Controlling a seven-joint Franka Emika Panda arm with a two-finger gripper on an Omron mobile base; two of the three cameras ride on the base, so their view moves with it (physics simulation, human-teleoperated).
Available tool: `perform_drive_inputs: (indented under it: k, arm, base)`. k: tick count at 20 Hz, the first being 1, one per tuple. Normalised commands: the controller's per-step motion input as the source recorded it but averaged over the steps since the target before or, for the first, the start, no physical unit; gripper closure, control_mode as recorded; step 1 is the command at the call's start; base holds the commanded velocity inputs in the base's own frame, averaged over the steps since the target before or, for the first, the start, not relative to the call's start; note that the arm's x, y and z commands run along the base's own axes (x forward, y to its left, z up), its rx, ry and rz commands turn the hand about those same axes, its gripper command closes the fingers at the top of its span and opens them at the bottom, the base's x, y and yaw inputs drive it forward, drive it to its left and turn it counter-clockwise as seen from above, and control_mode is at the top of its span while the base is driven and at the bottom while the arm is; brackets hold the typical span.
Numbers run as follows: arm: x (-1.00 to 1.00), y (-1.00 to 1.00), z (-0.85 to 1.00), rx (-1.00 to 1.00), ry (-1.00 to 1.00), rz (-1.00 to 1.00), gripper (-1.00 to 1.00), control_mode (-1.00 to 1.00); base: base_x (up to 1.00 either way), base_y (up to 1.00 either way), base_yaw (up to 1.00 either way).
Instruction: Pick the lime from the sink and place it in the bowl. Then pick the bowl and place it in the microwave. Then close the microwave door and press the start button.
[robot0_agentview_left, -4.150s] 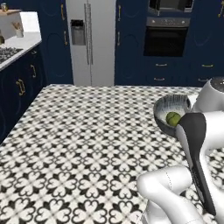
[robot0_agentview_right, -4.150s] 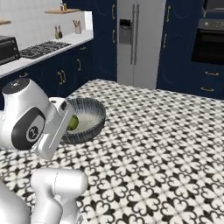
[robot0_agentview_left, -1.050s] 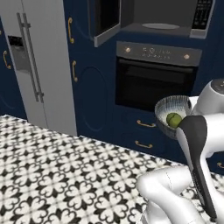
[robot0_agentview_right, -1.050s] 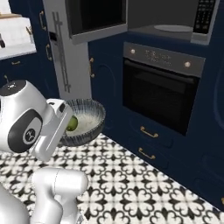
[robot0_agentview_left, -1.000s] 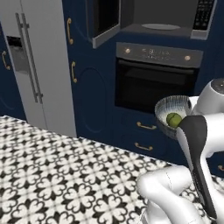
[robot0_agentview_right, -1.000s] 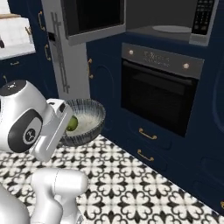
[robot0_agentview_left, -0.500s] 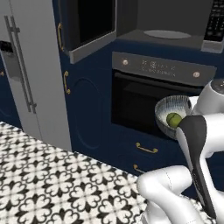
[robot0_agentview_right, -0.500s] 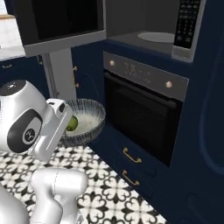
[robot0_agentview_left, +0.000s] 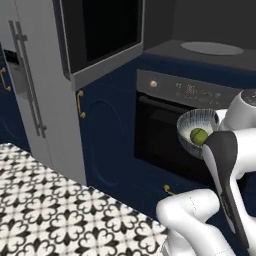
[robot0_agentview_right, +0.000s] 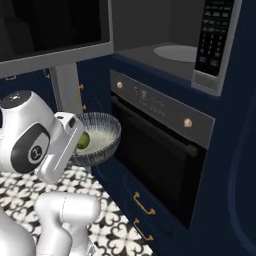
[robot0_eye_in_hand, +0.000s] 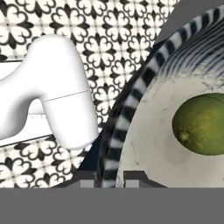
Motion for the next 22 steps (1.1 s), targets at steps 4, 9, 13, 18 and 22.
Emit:
perform_drive_inputs:
  k: [4,9,13,18,22]
  arm:
    - [0.00,0.00,0.00,0.00,0.00,0.00,1.00,1.00]
    - [0.00,0.00,0.00,0.00,0.00,0.00,1.00,1.00]
    - [0.00,0.00,0.00,0.00,0.00,0.00,1.00,1.00]
    - [0.00,0.00,0.00,0.00,0.00,0.00,1.00,1.00]
    - [0.00,0.00,0.00,0.00,0.00,0.00,1.00,1.00]
  base:
    - [0.62,0.00,0.15]
    - [0.76,-0.17,0.21]
    - [0.66,-0.25,0.06]
    - [0.36,-0.47,0.05]
    - [-0.14,-0.08,-0.06]
